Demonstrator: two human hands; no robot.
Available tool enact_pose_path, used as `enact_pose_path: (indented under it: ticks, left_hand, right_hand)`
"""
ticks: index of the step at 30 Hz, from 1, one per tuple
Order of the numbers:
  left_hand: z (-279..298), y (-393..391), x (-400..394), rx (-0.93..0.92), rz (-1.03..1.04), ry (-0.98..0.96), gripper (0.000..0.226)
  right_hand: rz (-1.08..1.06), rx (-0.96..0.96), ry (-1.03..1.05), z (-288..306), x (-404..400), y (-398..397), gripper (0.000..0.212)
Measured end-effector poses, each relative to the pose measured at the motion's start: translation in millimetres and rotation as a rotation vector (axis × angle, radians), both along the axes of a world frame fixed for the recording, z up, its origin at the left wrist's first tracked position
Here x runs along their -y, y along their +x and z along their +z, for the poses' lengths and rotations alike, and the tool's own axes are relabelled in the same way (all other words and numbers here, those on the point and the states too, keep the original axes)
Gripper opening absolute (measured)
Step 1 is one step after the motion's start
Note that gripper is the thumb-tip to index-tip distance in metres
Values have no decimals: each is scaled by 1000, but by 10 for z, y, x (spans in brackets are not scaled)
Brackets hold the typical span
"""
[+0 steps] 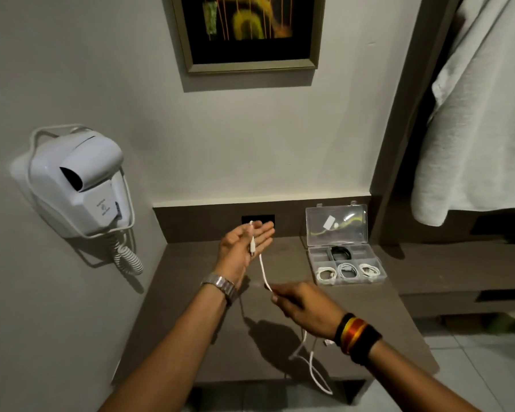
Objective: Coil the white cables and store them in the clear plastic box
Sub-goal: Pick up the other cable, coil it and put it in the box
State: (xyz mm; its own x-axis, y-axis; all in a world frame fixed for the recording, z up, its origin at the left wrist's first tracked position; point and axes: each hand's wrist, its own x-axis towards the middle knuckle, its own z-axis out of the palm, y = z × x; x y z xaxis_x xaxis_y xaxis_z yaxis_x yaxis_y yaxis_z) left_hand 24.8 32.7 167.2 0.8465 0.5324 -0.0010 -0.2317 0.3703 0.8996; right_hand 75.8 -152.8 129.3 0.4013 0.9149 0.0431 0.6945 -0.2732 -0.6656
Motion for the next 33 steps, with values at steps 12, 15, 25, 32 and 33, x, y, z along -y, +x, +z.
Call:
enact_pose_path:
  ticks: [12, 15, 25, 32, 33]
  left_hand:
    - [-33, -325, 99, -39, -336, 117, 26]
    - [82, -310, 35, 113, -192, -151, 22]
    - [-135, -638, -170, -339, 25, 1015, 31]
    - [34, -662, -25, -30, -292, 9, 25]
    - [60, -640, -94, 48, -221, -116, 24]
  right_hand:
    - [-300, -150, 449, 512, -177, 632, 14]
    - [-185, -217, 320, 189, -244, 334, 24]
    - [-66, 248, 318, 600, -230, 83, 37]
    - [-277, -195, 423, 447, -432, 290, 16]
    - [-256, -207, 366, 319, -442, 210, 21]
